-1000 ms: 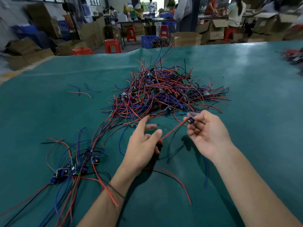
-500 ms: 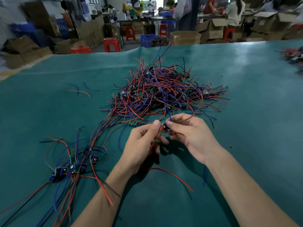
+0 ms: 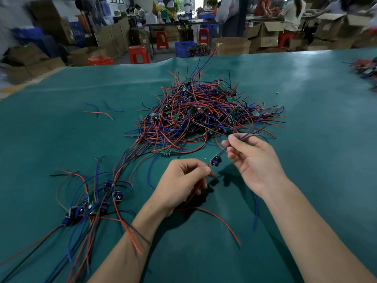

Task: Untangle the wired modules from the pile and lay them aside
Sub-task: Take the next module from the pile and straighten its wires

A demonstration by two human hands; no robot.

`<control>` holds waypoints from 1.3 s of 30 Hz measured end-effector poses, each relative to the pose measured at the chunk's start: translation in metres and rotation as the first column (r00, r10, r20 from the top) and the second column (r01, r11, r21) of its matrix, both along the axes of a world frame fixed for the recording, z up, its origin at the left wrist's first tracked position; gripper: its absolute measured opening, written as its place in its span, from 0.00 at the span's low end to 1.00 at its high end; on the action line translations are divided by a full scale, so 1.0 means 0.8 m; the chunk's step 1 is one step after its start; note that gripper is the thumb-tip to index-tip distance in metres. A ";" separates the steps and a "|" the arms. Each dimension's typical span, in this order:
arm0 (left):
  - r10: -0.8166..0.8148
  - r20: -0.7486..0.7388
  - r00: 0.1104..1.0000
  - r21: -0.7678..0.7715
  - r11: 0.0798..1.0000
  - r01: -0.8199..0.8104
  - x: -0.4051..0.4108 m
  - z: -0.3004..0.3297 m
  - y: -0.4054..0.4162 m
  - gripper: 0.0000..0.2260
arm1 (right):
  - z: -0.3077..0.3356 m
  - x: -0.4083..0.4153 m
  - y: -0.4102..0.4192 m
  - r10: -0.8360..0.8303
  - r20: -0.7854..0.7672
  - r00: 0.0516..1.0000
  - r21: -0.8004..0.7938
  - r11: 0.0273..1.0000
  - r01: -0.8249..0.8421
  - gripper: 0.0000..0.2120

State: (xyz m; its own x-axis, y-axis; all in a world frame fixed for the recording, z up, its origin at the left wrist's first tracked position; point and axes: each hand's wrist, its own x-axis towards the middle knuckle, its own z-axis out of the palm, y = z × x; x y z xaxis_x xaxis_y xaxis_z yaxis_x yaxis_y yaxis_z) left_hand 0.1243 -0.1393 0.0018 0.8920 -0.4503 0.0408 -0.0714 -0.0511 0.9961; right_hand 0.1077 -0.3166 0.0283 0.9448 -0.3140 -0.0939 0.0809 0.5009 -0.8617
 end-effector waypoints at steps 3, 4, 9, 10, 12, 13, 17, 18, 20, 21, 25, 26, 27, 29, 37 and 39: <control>0.034 0.013 0.999 -0.010 0.999 -0.034 0.001 -0.001 -0.001 0.05 | -0.004 0.000 0.005 0.036 0.008 0.999 -0.047 0.998 -0.036 0.03; 0.052 0.025 0.998 -0.004 0.999 -0.052 0.001 -0.002 -0.001 0.04 | -0.005 0.000 0.006 0.044 0.013 0.999 -0.064 0.997 -0.043 0.03; 0.133 0.029 0.991 0.001 0.991 -0.133 0.003 -0.007 -0.004 0.06 | -0.004 0.000 0.006 0.062 0.044 0.997 -0.092 0.994 -0.058 0.01; 0.127 0.036 0.991 0.020 0.992 -0.127 0.003 -0.007 -0.003 0.07 | -0.005 0.001 0.006 0.059 0.053 0.997 -0.137 0.989 -0.051 0.02; 0.108 0.055 0.993 0.047 0.993 -0.110 0.003 -0.006 -0.003 0.09 | -0.009 0.001 0.008 0.069 0.053 0.996 -0.293 0.955 -0.051 0.04; 0.105 0.056 0.993 0.043 0.993 -0.108 0.003 -0.005 -0.003 0.10 | -0.011 0.001 0.010 0.092 0.039 0.995 -0.354 0.932 -0.072 0.04; 0.109 0.008 0.994 -0.015 0.994 -0.109 0.002 -0.002 -0.002 0.13 | -0.013 -0.001 0.016 0.205 -0.026 0.978 -0.323 0.925 -0.202 0.04; 0.102 0.002 0.995 -0.019 0.995 -0.102 0.002 -0.002 -0.002 0.13 | -0.013 -0.002 0.016 0.222 -0.025 0.975 -0.296 0.929 -0.220 0.05; 0.074 -0.009 0.997 -0.022 0.997 -0.075 0.001 -0.001 -0.001 0.13 | -0.012 -0.003 0.015 0.214 -0.025 0.977 -0.292 0.933 -0.212 0.07; 0.055 -0.014 0.998 -0.025 0.998 -0.056 0.001 -0.001 -0.001 0.14 | -0.010 -0.002 0.015 0.195 -0.024 0.981 -0.293 0.937 -0.193 0.07; 0.030 -0.043 0.999 -0.071 0.997 -0.033 0.000 0.002 -0.001 0.16 | 0.005 0.000 -0.003 0.119 0.007 0.993 0.015 0.993 -0.119 0.06; 0.039 -0.057 0.998 -0.093 0.995 -0.044 0.001 0.002 -0.001 0.17 | 0.010 0.000 -0.012 0.113 0.009 0.993 0.159 0.981 -0.114 0.06; 0.043 -0.073 0.996 -0.118 0.992 -0.052 0.001 0.002 -0.002 0.18 | 0.014 -0.001 -0.020 0.124 0.020 0.992 0.289 0.949 -0.125 0.06; 0.036 -0.095 0.995 -0.145 0.988 -0.049 0.002 0.002 -0.003 0.17 | 0.017 -0.004 -0.027 0.200 0.064 0.978 0.401 0.892 -0.208 0.07; -0.038 -0.041 0.998 -0.083 0.996 0.034 0.002 0.000 0.001 0.17 | -0.016 0.000 0.027 0.142 -0.087 0.986 -0.327 0.931 -0.163 0.06; -0.038 -0.015 0.999 -0.046 0.998 0.037 0.002 -0.003 0.003 0.09 | -0.018 0.002 0.025 0.113 -0.067 0.991 -0.306 0.943 -0.128 0.07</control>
State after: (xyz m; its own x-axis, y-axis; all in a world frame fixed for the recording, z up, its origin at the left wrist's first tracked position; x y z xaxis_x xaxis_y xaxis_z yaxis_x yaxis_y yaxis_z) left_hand 0.1261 -0.1371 -0.0002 0.8752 -0.4814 0.0478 -0.0563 -0.0033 0.9984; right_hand 0.1091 -0.2963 0.0139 0.9741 -0.2189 -0.0560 -0.0083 0.2132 -0.9770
